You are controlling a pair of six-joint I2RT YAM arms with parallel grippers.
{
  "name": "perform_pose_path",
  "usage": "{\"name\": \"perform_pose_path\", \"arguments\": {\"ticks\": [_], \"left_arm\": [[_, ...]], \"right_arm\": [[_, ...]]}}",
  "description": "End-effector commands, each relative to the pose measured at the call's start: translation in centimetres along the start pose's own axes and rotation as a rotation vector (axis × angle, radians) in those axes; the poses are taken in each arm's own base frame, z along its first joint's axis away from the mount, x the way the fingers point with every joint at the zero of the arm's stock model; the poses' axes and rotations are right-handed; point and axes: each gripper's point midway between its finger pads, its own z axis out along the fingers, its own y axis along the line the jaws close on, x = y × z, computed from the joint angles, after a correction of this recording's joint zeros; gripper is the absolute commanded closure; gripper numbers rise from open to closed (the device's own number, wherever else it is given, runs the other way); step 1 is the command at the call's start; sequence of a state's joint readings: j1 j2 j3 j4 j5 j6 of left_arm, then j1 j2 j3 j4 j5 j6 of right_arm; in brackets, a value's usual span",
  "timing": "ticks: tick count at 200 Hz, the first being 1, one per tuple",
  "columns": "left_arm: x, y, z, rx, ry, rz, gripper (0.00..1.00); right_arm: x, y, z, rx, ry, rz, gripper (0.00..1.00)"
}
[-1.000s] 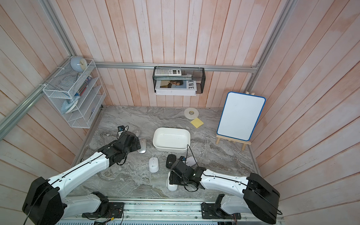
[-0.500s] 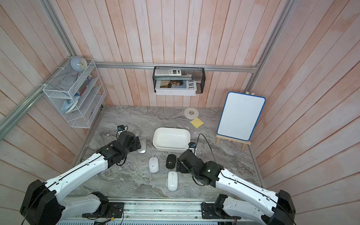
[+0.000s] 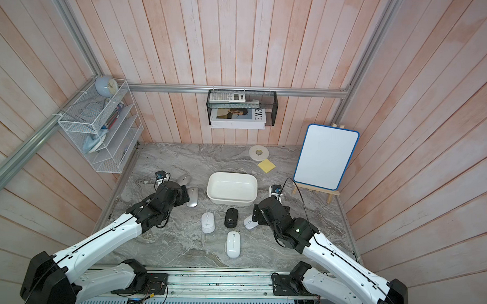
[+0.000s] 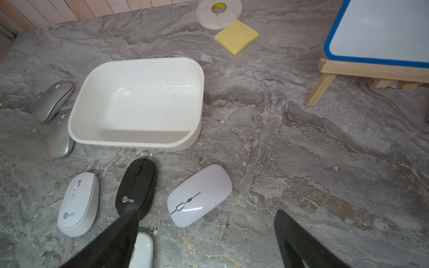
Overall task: Take out the mouse from the storage box
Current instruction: Reset both arms
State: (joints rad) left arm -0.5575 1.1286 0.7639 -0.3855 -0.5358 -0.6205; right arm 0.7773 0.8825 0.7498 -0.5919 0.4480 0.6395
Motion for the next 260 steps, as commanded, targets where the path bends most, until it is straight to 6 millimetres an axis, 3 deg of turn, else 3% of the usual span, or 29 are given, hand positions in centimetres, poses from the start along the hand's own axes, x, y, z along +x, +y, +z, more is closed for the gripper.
{"name": "perform_pose_path", "arguments": {"ticks": [1,26,65,100,145,172,227,260], "left_arm": [[-1.6,0.5,-0.4,-0.030,-0.076,0.015,0.00],[-3.1,1.3,-0.6,-0.087,-0.148,0.017,0.00],[-5.9,0.9,0.1,-0.120,-0.264,0.059,0.00],[-7.7,1.3,2.2,-0.199,-0.306,0.092,0.00],[-9.5,2.5,4.1,-0.257,-0.420,0.133,0.00],[-9.0,3.7,5.0,-0.253,-0.454,0.182,0.00],[-7.3,7.9,6.7,-0.262,-0.427,0.129,0.00],[-7.5,8.4,6.8,-0.219,-0.437,0.112,0.00]], "right_arm": [[-1.1,-1.5,0.4,0.038,-0.047,0.001,0.02],[-2.2,-2.6,1.4,0.059,-0.077,0.025,0.02],[-4.7,-4.0,2.1,0.128,-0.162,0.014,0.02],[-6.7,-5.4,2.7,0.179,-0.247,0.015,0.02],[-7.2,-7.9,4.7,0.251,-0.195,0.031,0.02],[-7.5,-9.3,5.0,0.325,-0.207,0.028,0.02],[-8.1,-11.1,5.3,0.434,-0.260,-0.024,0.02],[-8.4,-11.2,5.6,0.444,-0.286,-0.016,0.02]]}}
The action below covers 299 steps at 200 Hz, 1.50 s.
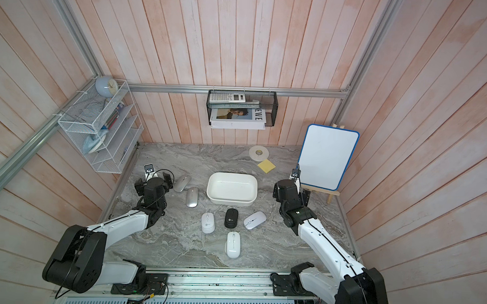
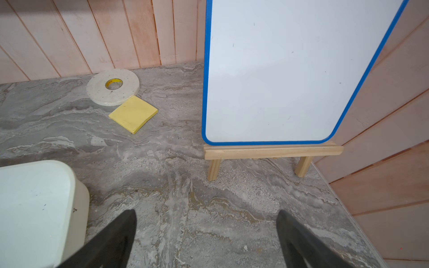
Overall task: Take out the mouse from the storage box
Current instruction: Reset both arms
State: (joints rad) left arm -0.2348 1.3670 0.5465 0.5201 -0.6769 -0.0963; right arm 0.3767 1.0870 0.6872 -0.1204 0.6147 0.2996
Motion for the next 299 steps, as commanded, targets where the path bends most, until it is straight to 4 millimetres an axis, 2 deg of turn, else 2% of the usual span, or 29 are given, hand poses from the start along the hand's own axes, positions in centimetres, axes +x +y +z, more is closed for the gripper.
{"name": "perform_pose_path", "arguments": {"ticks": [1,56,87,136,155,168,186,194,207,237,250,274,299], "left_arm": [[-0.6,-0.6,0.0,0.071,-0.037,-0.031,0.00],[0.5,0.4,-1.8,0.091,-0.009,-0.007,0.00],[1.9,1.2,-1.6,0.049,0.010,0.043,0.00],[2.7,0.2,-0.3,0.116,-0.080,0.058,0.00],[4.0,0.4,0.8,0.121,-0.056,0.039,0.00],[4.2,1.2,1.1,0.126,-0.064,-0.013,0.00],[5.5,2.4,1.6,0.129,-0.056,-0.077,0.00],[5.1,3.0,1.6,0.109,-0.094,-0.103,0.00],[5.5,3.3,1.8,0.110,-0.046,-0.115,0.00],[5.7,3.1,3.0,0.095,0.005,-0.101,0.00],[5.5,3.2,2.9,0.093,-0.018,-0.106,0.00],[5.5,3.2,2.9,0.094,-0.014,-0.105,0.00],[5.5,3.2,2.9,0.094,-0.013,-0.105,0.00]], "right_arm": [[-0.3,-0.6,0.4,0.043,-0.037,-0.006,0.02],[-0.3,-0.9,0.0,0.031,-0.072,0.008,0.02],[-0.1,-1.0,0.0,0.030,-0.088,0.003,0.02],[0.1,-1.0,0.5,0.030,-0.127,-0.009,0.02],[0.3,-1.0,0.9,0.019,-0.165,-0.007,0.02],[0.3,-1.0,1.1,0.017,-0.192,-0.007,0.02],[0.2,-0.9,1.5,0.022,-0.230,-0.021,0.02],[0.3,-0.9,1.8,0.029,-0.246,-0.031,0.02],[0.4,-0.8,2.1,0.030,-0.274,-0.039,0.02],[1.1,-0.9,2.8,0.042,-0.317,-0.076,0.02],[1.4,-0.9,3.3,0.063,-0.310,-0.119,0.02],[2.1,-2.5,3.6,0.112,-0.327,-0.084,0.02],[3.1,-3.3,4.7,0.077,-0.305,-0.044,0.02]]}}
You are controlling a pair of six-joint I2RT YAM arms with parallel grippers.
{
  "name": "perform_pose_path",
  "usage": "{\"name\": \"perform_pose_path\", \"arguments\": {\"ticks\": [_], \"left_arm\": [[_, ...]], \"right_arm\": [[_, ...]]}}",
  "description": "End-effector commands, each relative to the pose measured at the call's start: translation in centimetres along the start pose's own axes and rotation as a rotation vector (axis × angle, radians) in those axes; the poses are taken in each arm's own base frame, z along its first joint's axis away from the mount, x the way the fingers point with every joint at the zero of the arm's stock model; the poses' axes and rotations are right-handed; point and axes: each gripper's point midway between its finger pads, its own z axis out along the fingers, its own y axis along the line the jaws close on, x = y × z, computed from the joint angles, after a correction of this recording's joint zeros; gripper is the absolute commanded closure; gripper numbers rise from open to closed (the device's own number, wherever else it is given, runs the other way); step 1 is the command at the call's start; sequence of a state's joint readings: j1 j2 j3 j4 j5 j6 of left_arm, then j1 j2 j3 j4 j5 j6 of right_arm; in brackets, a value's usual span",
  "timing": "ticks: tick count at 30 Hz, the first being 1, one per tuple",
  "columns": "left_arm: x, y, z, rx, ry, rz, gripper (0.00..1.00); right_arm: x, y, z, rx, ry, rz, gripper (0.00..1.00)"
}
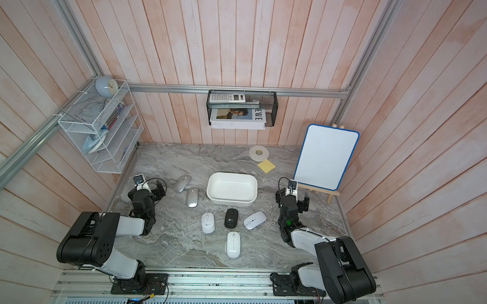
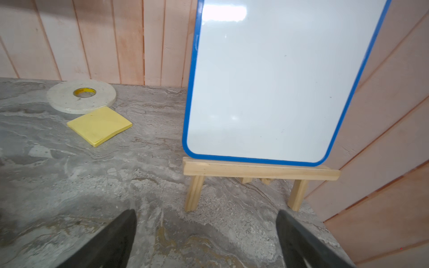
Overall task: Take out the mouse from the storage box
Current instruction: Reset both arms
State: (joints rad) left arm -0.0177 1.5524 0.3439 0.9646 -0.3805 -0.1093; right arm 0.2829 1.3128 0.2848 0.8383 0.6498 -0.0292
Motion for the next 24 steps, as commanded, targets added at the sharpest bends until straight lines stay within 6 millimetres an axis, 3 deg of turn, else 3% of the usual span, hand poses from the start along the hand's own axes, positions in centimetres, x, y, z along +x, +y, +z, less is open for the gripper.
{"name": "perform_pose_path", "arguments": {"ticks": [1,6,9,24], "left_arm": [[-0.2,-0.1,0.3,0.005,-0.003,-0.013,0.00],[-0.3,-0.1,0.3,0.005,-0.005,-0.012,0.00],[-0.3,-0.1,0.3,0.003,-0.004,-0.012,0.00],[-0.2,-0.7,0.2,0.008,-0.003,0.020,0.00]], "right_arm": [[-0.5,-0.8,0.6,0.000,-0.047,0.059,0.02],[1.1,-0.9,2.6,-0.038,-0.040,0.093,0.02],[2.4,0.9,4.4,-0.114,0.016,0.060,0.02],[2.6,-0.3,5.0,-0.056,0.059,0.085,0.02]]}}
